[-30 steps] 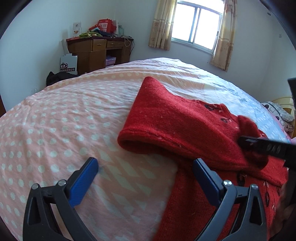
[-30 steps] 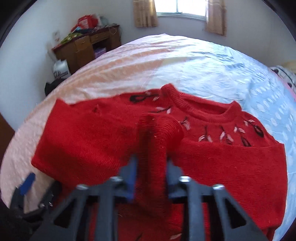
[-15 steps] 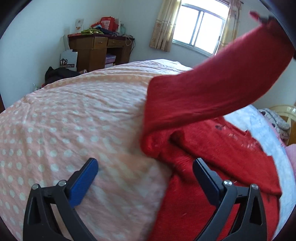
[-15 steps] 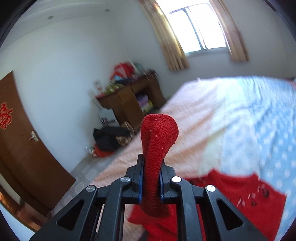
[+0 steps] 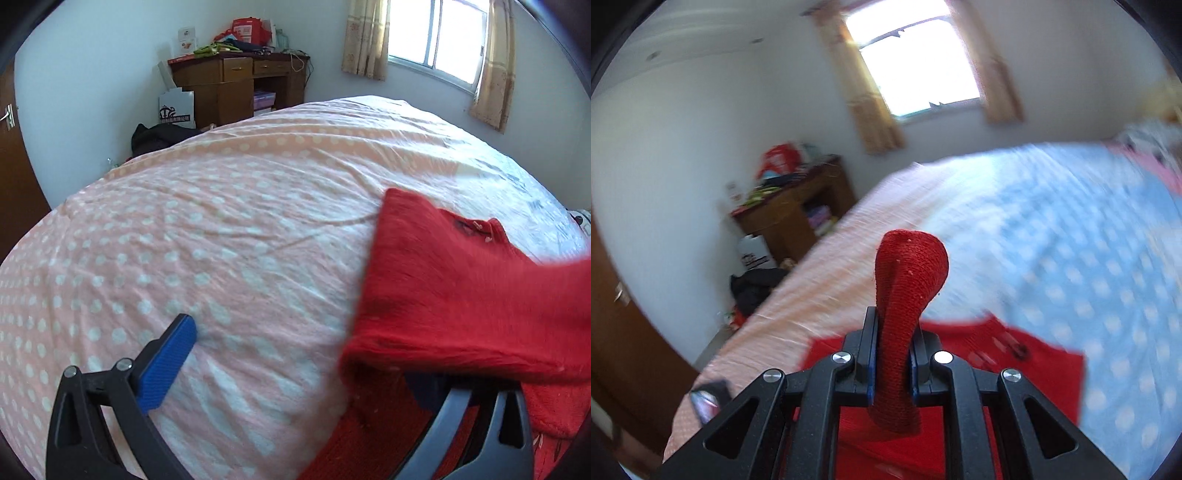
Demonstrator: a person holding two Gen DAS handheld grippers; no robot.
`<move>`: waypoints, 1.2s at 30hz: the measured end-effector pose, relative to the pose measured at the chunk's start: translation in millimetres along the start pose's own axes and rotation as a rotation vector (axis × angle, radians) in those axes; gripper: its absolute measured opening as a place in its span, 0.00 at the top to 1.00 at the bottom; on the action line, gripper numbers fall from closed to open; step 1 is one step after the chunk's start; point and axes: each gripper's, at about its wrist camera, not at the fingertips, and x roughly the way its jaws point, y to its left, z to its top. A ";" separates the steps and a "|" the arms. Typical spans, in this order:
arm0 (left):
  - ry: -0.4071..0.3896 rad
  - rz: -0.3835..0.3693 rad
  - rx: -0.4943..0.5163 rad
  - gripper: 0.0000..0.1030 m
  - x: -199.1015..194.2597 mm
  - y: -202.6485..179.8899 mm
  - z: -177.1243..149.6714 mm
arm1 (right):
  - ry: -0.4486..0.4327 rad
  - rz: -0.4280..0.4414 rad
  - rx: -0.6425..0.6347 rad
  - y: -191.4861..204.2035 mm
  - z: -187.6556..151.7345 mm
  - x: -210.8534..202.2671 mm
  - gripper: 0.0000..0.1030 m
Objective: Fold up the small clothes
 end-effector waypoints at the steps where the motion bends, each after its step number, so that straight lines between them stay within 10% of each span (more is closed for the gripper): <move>1: -0.001 0.001 -0.001 0.00 0.0 1.9 -0.4 | 0.013 -0.033 0.032 -22.6 -14.6 2.3 0.88; 7: -0.017 0.019 0.011 0.00 -0.7 -2.3 -2.5 | 0.190 -0.088 0.216 -118.1 -99.3 32.0 0.80; 11: -0.016 0.007 0.004 0.00 -0.8 -0.4 -3.3 | 0.115 -0.045 0.281 -140.2 -106.6 0.3 0.69; 14: -0.019 0.011 0.007 0.00 -2.7 -1.2 -5.3 | 0.013 -0.259 0.296 -145.3 -104.9 -36.2 0.64; 24: -0.026 0.012 0.011 0.00 -3.5 -2.9 -7.5 | 0.034 -0.287 0.013 -62.2 -98.9 -32.8 0.64; 28: -0.027 0.018 0.019 0.00 -3.2 -4.6 -7.9 | 0.164 -0.426 -0.006 -75.8 -127.7 11.3 0.70; 36: -0.027 0.018 0.026 0.00 -2.7 -5.6 -7.6 | 0.086 -0.426 -0.041 -78.5 -135.7 5.5 0.69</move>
